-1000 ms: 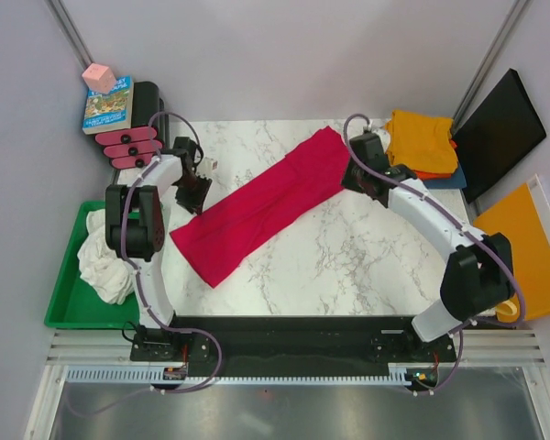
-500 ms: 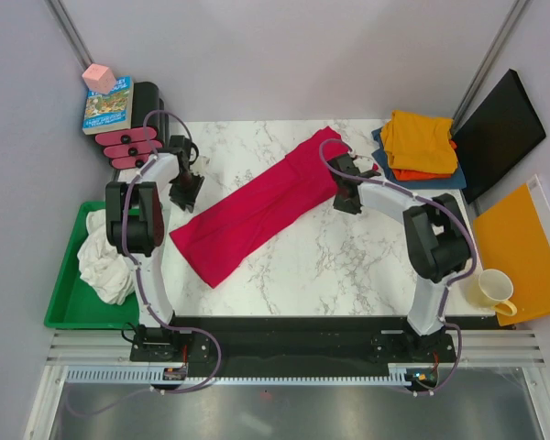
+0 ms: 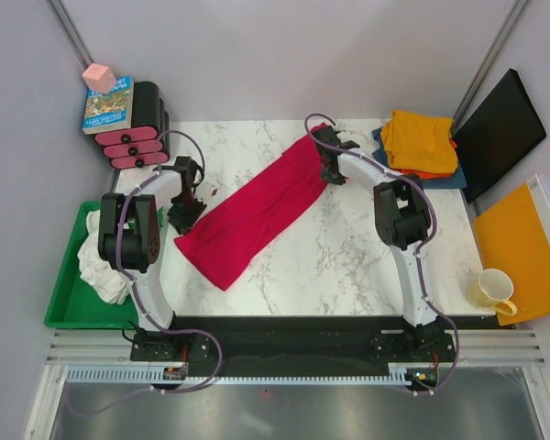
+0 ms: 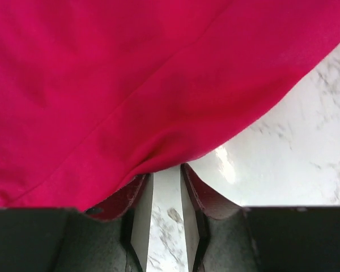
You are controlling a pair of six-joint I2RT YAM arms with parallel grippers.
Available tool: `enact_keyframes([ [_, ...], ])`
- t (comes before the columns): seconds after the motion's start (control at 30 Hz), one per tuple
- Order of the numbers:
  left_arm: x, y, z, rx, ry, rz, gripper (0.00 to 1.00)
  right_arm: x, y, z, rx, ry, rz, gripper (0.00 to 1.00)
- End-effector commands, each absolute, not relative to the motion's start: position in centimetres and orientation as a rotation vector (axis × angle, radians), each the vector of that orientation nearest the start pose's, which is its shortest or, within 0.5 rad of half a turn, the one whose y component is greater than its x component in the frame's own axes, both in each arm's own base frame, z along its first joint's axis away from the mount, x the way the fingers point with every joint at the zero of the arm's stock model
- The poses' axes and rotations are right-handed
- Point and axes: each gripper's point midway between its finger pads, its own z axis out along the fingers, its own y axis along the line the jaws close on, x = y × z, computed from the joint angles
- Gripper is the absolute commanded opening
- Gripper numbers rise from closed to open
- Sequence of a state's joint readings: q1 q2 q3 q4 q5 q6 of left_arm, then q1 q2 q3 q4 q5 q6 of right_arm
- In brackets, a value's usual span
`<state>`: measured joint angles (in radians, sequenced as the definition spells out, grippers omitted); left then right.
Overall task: Fold and stack the t-shirts
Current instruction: Rotate the tshirt 90 degrees
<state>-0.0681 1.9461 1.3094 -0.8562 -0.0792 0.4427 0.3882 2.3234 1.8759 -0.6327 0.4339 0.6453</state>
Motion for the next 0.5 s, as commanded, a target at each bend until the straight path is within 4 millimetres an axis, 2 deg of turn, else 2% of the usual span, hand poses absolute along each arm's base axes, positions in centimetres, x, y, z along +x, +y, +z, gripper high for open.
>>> enact_keyframes([
  [0.0, 24.7, -1.2, -0.7, 1.113, 3.177, -0.038, 0.31, 51.8, 16.1, 0.2, 0.415, 2.558, -0.134, 0.35],
  [0.1, 23.0, -3.4, 0.0, 1.263, 3.15, -0.054, 0.31, 53.3, 17.9, 0.7, 0.376, 2.558, -0.032, 0.37],
  [0.13, 22.5, -4.4, 0.1, 1.298, 3.137, -0.101, 0.31, 53.5, 18.3, 0.4, 0.373, 2.565, -0.019, 0.37],
  [0.17, 21.6, -5.8, 0.4, 1.365, 3.117, -0.132, 0.31, 54.1, 18.6, 0.9, 0.374, 2.554, 0.011, 0.38],
  [0.33, 18.5, -10.5, 1.5, 1.562, 3.041, -0.239, 0.31, 54.5, 20.6, 1.1, 0.345, 2.578, 0.136, 0.39],
  [0.47, 16.4, -13.7, 2.9, 1.692, 2.965, -0.302, 0.31, 54.3, 20.8, 0.9, 0.308, 2.593, 0.152, 0.4],
])
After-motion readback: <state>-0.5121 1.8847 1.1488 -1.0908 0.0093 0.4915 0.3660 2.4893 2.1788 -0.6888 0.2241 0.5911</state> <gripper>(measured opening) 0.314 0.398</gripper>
